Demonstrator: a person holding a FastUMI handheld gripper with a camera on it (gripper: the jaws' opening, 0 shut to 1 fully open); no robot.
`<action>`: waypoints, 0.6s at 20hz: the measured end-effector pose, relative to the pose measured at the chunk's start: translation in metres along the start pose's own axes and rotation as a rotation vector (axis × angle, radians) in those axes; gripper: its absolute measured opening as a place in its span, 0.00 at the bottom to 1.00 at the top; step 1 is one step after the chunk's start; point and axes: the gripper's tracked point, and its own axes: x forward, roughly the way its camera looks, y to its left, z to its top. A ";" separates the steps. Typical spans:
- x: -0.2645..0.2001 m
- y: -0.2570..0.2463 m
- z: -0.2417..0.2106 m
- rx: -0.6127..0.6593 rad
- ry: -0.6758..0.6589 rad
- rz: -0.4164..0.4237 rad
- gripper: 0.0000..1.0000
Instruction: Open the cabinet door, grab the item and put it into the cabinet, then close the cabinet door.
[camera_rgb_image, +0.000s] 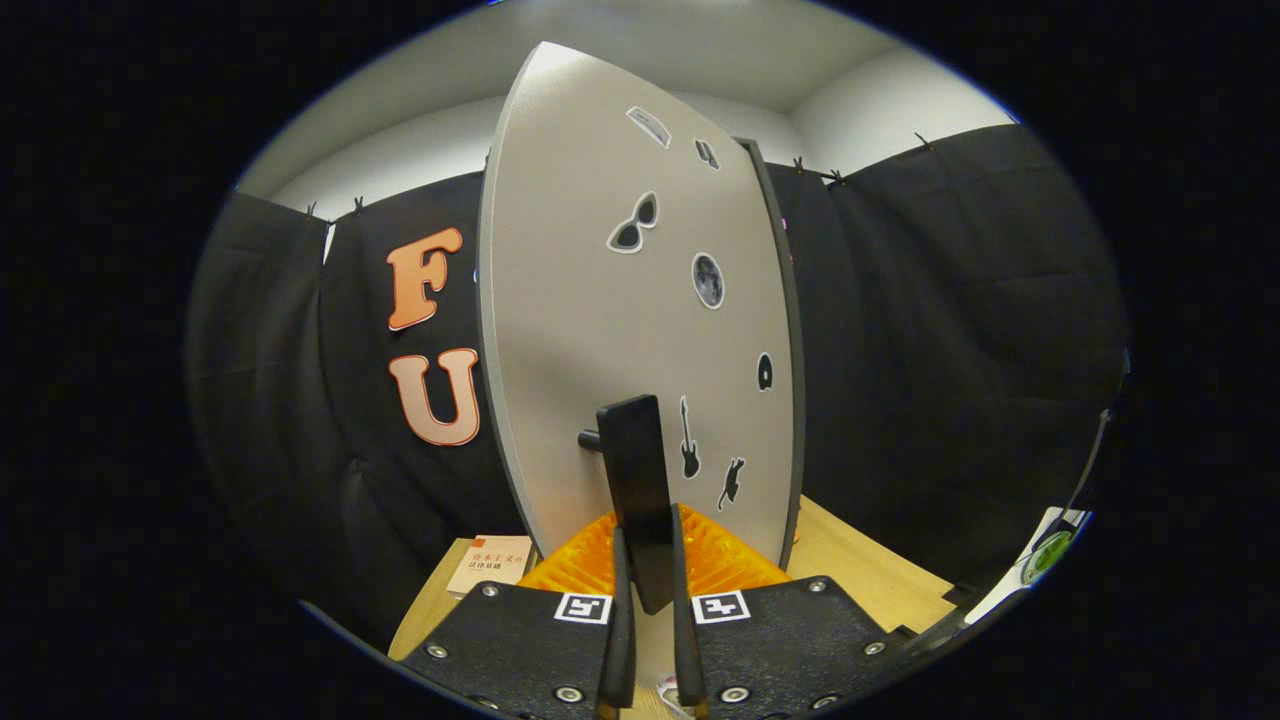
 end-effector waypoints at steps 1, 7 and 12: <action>-0.008 -0.010 0.000 -0.006 -0.003 -0.013 0.15; -0.042 -0.069 0.010 -0.021 -0.005 -0.018 0.12; -0.049 -0.121 0.016 -0.068 -0.003 -0.054 0.12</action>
